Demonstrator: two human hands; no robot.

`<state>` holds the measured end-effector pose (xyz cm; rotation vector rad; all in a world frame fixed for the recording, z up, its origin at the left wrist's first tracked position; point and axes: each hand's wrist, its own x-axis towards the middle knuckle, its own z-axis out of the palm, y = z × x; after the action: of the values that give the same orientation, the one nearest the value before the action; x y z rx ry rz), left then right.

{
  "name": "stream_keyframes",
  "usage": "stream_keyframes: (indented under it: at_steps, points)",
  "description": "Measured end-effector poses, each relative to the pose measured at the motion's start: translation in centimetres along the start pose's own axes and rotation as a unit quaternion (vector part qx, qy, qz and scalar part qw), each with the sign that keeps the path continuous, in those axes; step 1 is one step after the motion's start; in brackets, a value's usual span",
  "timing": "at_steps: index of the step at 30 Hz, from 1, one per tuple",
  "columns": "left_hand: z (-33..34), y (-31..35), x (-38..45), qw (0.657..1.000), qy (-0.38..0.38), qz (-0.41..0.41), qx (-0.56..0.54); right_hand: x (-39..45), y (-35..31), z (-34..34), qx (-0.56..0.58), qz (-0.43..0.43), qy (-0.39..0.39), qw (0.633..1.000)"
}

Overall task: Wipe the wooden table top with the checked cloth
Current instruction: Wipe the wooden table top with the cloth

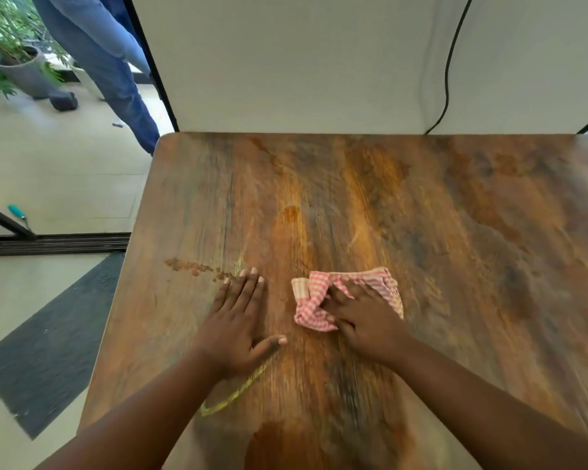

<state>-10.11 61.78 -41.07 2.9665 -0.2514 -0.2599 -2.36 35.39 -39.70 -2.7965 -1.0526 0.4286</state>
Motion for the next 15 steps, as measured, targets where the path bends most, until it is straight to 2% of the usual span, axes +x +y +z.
stream_keyframes:
  at_steps: [4, 9, 12, 15]
  points:
    - [-0.5, 0.1, 0.9, 1.000, -0.007, -0.008, 0.006, 0.4, 2.2, -0.9, 0.025, 0.043, 0.012, 0.999]
    - [-0.9, 0.9, 3.4, 1.000, -0.003, -0.028, -0.012, 5.9, 1.8, -2.3, 0.041, 0.117, 0.041, 0.991]
    - [-1.5, 1.1, 5.4, 0.999, 0.008, -0.033, -0.014, 7.2, 0.7, -2.2, 0.033, 0.092, 0.035, 0.995]
    - [-2.2, 0.8, 7.4, 0.999, 0.007, -0.039, -0.004, 4.9, 1.5, -1.6, 0.025, 0.047, 0.025, 0.998]
